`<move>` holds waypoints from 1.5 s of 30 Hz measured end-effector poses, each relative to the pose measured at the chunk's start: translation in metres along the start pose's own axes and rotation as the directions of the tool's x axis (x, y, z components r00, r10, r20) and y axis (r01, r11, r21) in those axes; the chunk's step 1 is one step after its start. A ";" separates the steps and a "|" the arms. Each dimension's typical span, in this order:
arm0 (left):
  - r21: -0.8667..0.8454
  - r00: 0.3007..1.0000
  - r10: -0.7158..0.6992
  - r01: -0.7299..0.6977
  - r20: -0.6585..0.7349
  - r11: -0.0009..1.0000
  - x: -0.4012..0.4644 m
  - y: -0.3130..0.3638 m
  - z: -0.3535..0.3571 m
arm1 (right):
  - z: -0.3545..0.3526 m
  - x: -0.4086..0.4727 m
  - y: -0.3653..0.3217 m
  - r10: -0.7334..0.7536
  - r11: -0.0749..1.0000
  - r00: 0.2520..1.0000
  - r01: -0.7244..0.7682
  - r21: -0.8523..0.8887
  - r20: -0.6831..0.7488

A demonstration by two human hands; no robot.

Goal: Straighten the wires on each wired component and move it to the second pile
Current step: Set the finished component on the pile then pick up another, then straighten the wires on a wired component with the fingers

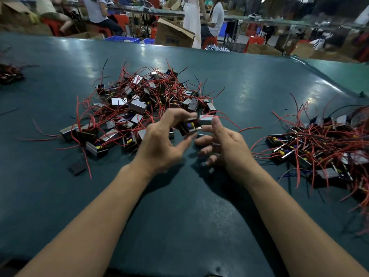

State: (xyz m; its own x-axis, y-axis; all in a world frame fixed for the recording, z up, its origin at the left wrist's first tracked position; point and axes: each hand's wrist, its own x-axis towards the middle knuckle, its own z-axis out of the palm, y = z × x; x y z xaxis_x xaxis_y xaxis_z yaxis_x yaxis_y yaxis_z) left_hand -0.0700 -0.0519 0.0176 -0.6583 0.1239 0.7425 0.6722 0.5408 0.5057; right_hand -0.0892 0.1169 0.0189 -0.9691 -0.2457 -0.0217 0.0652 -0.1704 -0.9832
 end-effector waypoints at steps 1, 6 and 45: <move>-0.013 0.999 -0.008 0.009 0.051 1.000 -0.001 0.000 0.003 | 0.000 -0.002 -0.001 0.007 0.999 0.999 -0.008 0.032 0.031; 0.213 0.995 -0.059 0.042 0.076 0.976 0.004 -0.012 -0.002 | -0.007 -0.003 -0.001 -0.077 0.997 0.994 0.076 -0.023 -0.072; 0.540 0.935 0.166 0.031 -0.312 0.841 0.006 -0.037 -0.020 | -0.020 0.014 -0.015 0.050 0.975 0.920 0.039 0.219 -0.388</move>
State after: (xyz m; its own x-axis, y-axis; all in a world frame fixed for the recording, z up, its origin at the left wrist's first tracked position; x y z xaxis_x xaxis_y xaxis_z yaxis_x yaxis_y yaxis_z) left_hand -0.0919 -0.0872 0.0122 -0.3981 -0.0542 0.9157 0.3624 0.9077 0.2113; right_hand -0.1087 0.1346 0.0294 -0.9809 0.1356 -0.1397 0.0779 -0.3845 -0.9199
